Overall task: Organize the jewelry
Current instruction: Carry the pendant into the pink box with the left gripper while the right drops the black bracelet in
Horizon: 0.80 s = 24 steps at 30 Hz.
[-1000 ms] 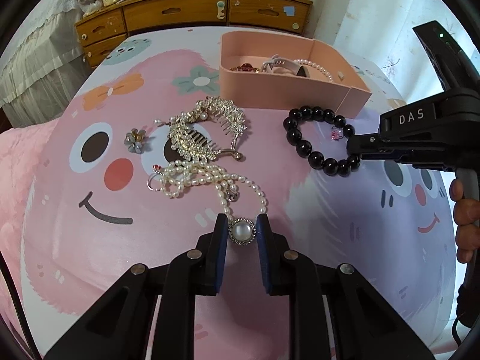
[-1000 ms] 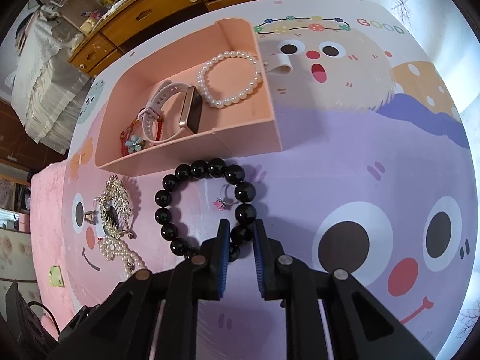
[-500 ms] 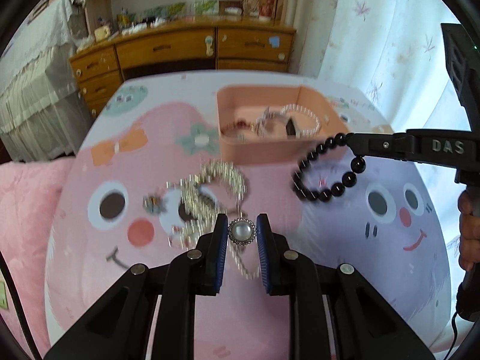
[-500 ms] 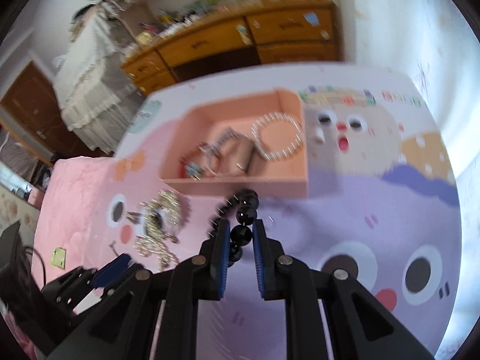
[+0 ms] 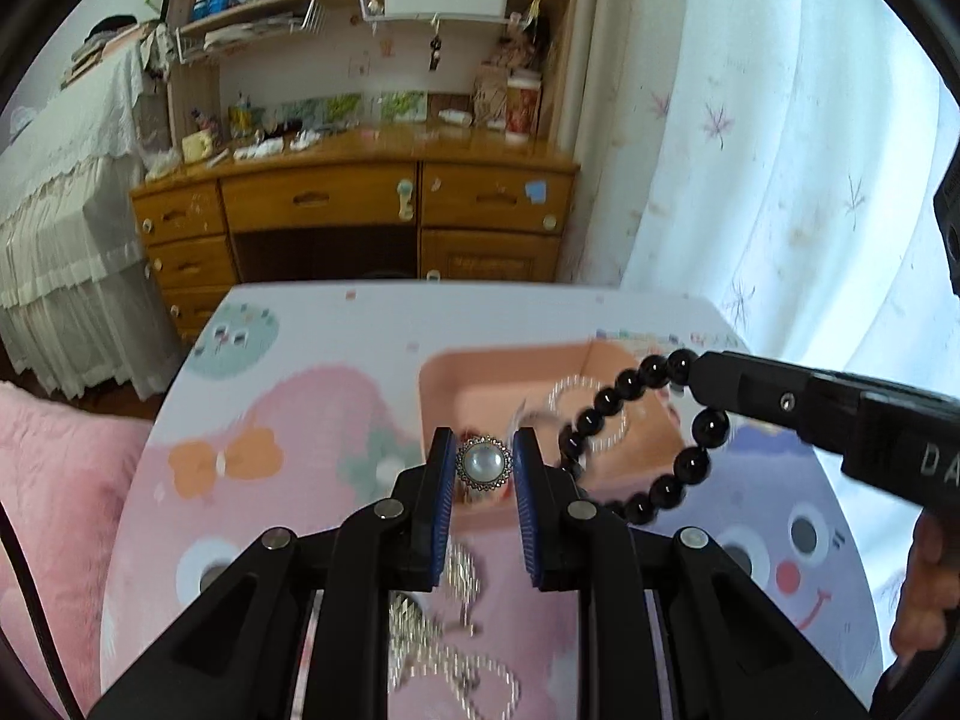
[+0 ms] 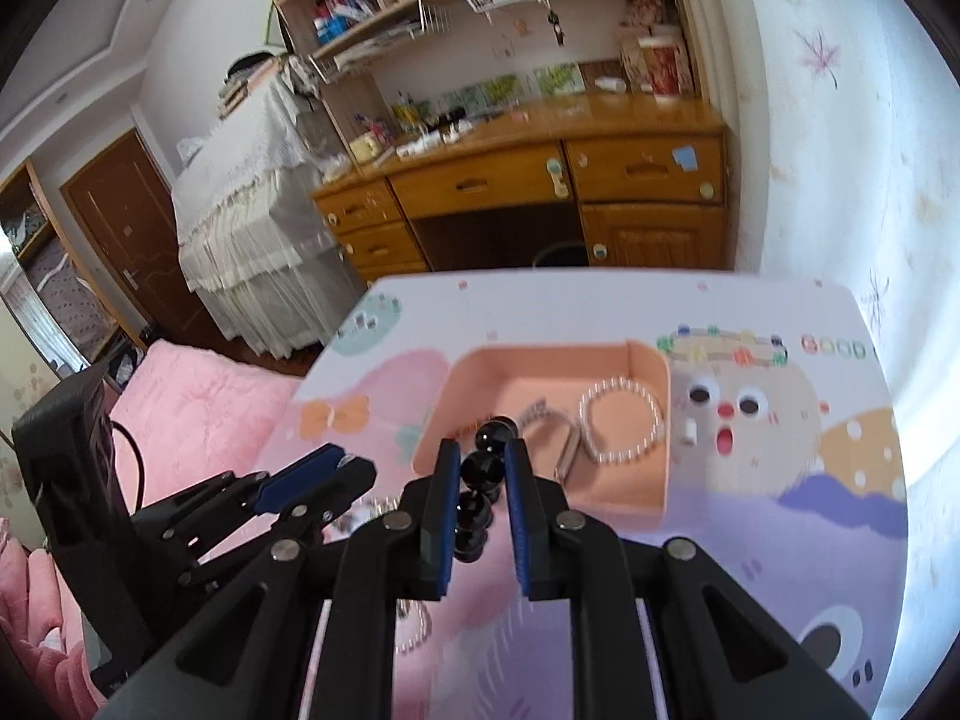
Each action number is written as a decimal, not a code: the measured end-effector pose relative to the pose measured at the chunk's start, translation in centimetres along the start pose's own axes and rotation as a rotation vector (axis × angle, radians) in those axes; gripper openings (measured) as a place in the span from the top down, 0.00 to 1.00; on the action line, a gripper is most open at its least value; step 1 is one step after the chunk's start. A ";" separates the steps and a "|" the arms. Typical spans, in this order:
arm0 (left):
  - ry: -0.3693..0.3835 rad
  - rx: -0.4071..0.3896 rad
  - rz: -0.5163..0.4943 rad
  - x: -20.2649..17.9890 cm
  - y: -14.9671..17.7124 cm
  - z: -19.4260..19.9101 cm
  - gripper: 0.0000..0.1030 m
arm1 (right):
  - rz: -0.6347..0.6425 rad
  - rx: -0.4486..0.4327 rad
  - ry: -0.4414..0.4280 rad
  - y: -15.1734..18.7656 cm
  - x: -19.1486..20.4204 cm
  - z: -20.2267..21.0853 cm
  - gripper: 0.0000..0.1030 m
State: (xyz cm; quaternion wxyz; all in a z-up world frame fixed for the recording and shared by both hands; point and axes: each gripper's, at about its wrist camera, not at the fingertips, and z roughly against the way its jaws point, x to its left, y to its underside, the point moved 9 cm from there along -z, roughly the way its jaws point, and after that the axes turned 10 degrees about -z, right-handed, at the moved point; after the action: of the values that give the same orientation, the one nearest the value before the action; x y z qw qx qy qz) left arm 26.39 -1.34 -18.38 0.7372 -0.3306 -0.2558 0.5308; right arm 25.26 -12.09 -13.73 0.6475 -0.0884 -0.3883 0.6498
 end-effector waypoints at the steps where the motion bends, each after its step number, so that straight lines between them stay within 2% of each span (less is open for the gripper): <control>1: 0.000 -0.009 -0.005 0.1 -0.5 -0.2 0.83 | 0.003 -0.013 -0.001 -0.4 0.1 0.0 0.86; 6: 0.009 -0.027 -0.033 0.2 -2.6 -1.4 0.83 | 0.003 -0.065 0.013 -2.0 -0.5 -0.2 0.86; 14: 0.020 -0.010 -0.060 0.0 -4.1 -3.9 0.82 | -0.032 -0.084 0.067 -2.0 -2.9 -1.2 0.86; 16: 0.068 0.055 -0.075 -0.6 -3.6 -5.2 0.61 | -0.051 -0.073 0.060 -1.9 -3.3 -1.6 0.85; 17: 0.057 0.083 -0.087 -0.8 -3.4 -5.7 0.36 | -0.052 -0.065 0.053 -1.7 -3.4 -1.9 0.85; 18: 0.034 0.085 -0.093 -0.7 -3.2 -5.8 0.27 | -0.050 -0.053 0.057 -1.7 -3.5 -2.1 0.84; 20: 0.033 0.065 -0.107 -0.8 -3.3 -5.6 0.26 | -0.043 -0.044 0.078 -1.5 -3.7 -2.4 0.71; 24: 0.045 0.097 -0.105 -0.7 -2.8 -5.8 0.26 | -0.046 -0.049 0.088 -1.2 -3.9 -2.2 0.63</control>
State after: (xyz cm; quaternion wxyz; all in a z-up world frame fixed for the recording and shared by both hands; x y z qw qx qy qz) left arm 32.18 -3.88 -20.04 0.7848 -0.2926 -0.2302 0.4954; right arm 28.11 -14.96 -16.04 0.6765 -0.1236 -0.3771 0.6204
